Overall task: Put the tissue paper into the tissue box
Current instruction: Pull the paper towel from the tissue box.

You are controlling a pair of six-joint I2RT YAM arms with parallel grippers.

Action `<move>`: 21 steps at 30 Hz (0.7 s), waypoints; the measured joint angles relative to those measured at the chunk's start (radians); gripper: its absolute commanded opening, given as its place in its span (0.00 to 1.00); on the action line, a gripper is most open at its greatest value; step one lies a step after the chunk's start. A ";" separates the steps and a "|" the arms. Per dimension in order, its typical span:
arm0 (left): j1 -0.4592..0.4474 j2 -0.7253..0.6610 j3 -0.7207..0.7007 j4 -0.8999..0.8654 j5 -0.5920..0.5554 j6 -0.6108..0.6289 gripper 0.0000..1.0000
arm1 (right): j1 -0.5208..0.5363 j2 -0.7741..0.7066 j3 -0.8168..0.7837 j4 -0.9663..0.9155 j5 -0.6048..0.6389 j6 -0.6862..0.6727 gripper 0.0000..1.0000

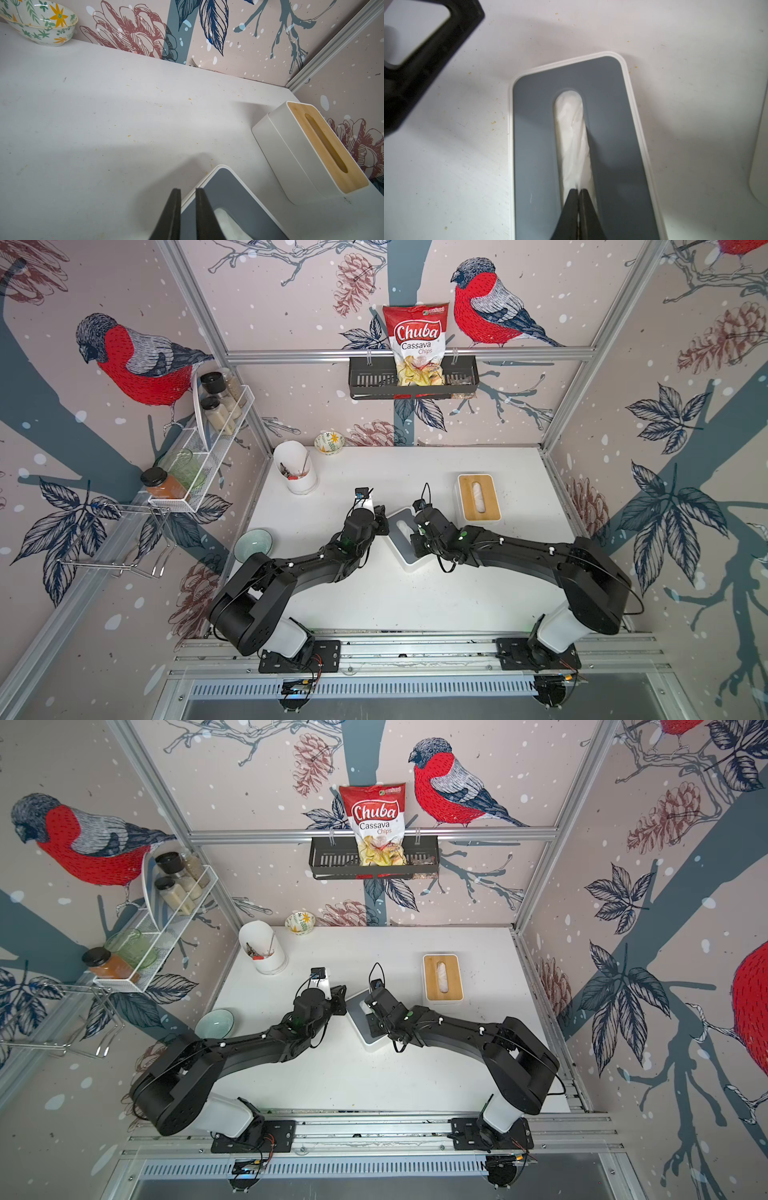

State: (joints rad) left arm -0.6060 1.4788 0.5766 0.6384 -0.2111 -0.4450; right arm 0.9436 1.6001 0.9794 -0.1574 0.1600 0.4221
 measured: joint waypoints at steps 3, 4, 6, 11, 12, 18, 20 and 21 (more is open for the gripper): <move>0.000 0.000 0.000 0.000 0.000 0.000 0.19 | 0.000 -0.034 0.000 -0.007 0.000 0.000 0.09; 0.000 0.000 0.000 0.000 0.000 0.000 0.19 | 0.000 -0.043 0.000 -0.010 0.000 0.000 0.09; 0.000 0.000 0.000 0.000 0.000 0.000 0.19 | 0.000 -0.056 -0.001 -0.019 0.000 0.000 0.11; 0.000 0.000 0.000 0.000 0.000 0.000 0.19 | 0.001 -0.060 -0.024 -0.041 -0.007 0.000 0.18; 0.000 0.000 0.000 0.000 0.000 0.000 0.19 | 0.003 -0.060 -0.027 -0.046 -0.008 0.000 0.20; 0.000 0.000 0.000 0.000 0.000 0.000 0.19 | 0.010 -0.049 -0.020 -0.106 -0.011 0.003 0.42; 0.000 0.000 0.000 0.000 0.000 0.000 0.19 | 0.011 -0.068 -0.007 -0.135 -0.001 0.003 0.50; 0.000 0.000 0.000 0.000 0.000 0.000 0.19 | 0.011 -0.082 -0.003 -0.144 0.005 0.003 0.53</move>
State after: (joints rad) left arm -0.6060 1.4788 0.5766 0.6384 -0.2115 -0.4446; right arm 0.9550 1.5177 0.9764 -0.3016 0.1654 0.4248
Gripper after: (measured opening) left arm 0.189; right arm 0.485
